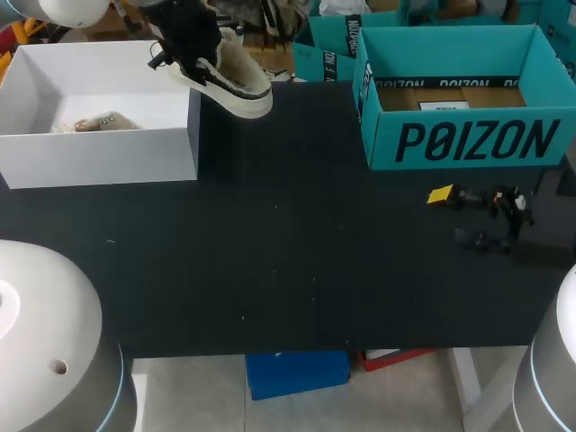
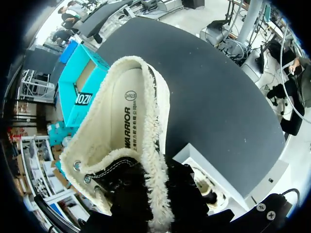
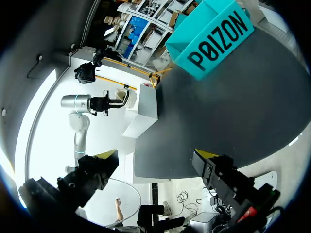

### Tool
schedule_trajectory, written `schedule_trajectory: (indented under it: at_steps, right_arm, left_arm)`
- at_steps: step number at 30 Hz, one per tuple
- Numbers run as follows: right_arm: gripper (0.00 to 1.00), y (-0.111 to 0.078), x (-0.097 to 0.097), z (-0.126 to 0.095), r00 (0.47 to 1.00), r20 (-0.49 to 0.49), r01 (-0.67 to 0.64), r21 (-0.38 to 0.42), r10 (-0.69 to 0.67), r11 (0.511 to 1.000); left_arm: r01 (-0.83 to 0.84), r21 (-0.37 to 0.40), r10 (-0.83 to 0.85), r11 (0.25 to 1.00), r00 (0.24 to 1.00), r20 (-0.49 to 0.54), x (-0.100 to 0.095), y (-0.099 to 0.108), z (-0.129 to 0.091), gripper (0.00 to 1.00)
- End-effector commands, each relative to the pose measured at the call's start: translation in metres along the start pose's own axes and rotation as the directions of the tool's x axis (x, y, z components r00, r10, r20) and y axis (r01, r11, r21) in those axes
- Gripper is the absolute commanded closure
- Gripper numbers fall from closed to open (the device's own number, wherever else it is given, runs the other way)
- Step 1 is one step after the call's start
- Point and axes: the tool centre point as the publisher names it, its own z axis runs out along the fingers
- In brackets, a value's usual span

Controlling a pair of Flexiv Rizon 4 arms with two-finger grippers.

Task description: Take the shoe out of the shoebox, open the shoe tongue, remove and reinsert the insole, then place the shoe into the shoebox

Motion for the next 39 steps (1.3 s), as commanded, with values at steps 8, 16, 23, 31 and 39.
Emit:
schedule_trajectory:
  at_steps: [8,16,23,31,39]
  right_arm:
    - [0.0,0.0,0.0,0.0,1.0,0.0,-0.001,0.0,0.001,1.0]
    - [0.0,0.0,0.0,0.0,1.0,0.0,-0.001,0.0,0.001,1.0]
    - [0.0,0.0,0.0,0.0,1.0,0.0,-0.001,0.0,0.001,1.0]
    - [0.0,0.0,0.0,0.0,1.0,0.0,-0.001,0.0,0.001,1.0]
    - [0.0,0.0,0.0,0.0,1.0,0.0,-0.001,0.0,0.001,1.0]
  left_arm:
    - [0.155,0.001,-0.155,0.988,0.986,0.061,0.036,0.07,-0.012,1.0]
    - [0.27,-0.02,-0.268,0.963,0.962,0.058,0.054,0.123,-0.008,1.0]
    - [0.331,-0.054,-0.331,0.942,0.944,0.019,0.058,0.155,-0.001,1.0]
    - [0.383,-0.084,-0.384,0.92,0.923,-0.001,0.068,0.177,0.008,1.0]
    - [0.427,-0.11,-0.429,0.897,0.903,0.008,0.078,0.195,0.019,1.0]
